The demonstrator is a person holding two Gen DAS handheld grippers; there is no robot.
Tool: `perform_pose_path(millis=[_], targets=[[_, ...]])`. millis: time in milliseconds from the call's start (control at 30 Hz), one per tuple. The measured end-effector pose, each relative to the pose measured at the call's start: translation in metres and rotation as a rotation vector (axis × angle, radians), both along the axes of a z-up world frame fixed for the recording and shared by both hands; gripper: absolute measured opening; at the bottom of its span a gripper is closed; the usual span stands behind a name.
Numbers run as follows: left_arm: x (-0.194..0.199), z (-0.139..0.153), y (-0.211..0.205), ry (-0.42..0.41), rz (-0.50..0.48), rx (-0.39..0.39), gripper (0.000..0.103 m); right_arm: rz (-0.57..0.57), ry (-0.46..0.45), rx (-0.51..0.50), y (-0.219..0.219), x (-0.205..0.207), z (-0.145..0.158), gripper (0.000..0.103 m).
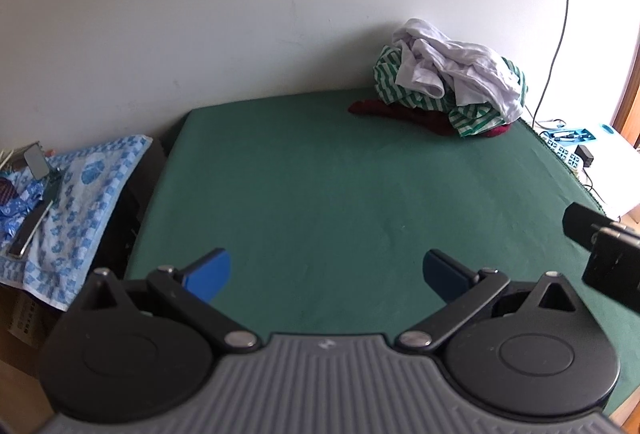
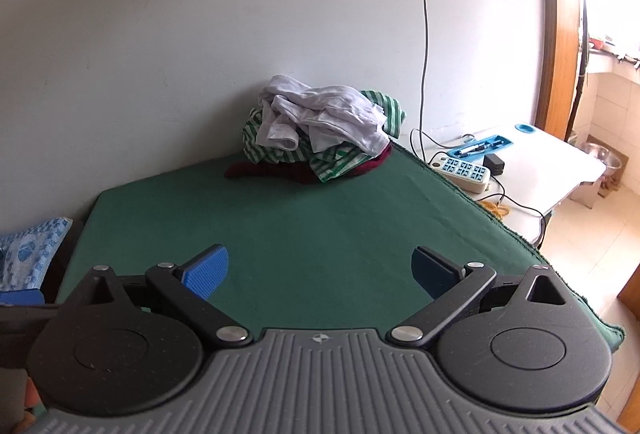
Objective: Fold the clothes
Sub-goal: 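Move both grippers, open, toward the clothes pile on the bed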
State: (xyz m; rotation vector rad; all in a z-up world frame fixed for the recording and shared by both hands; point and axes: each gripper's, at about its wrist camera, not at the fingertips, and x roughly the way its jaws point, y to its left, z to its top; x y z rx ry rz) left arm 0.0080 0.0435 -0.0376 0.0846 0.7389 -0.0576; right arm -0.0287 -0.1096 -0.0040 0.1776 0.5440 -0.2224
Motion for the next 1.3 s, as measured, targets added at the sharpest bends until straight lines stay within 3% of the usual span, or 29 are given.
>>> perform_pose_path(millis=[533,1300], targets=[[-0.002,-0.004,-0.03,0.009,-0.015,0.016,0.103,-0.021,0.028,-0.038,-0.012,-0.001,-0.016,0.1],[-0.003,-0.002,-0.039,-0.012,0.023,0.04,0.103,0.002,0.004,-0.05,-0.021,0.0,-0.012,0.099]])
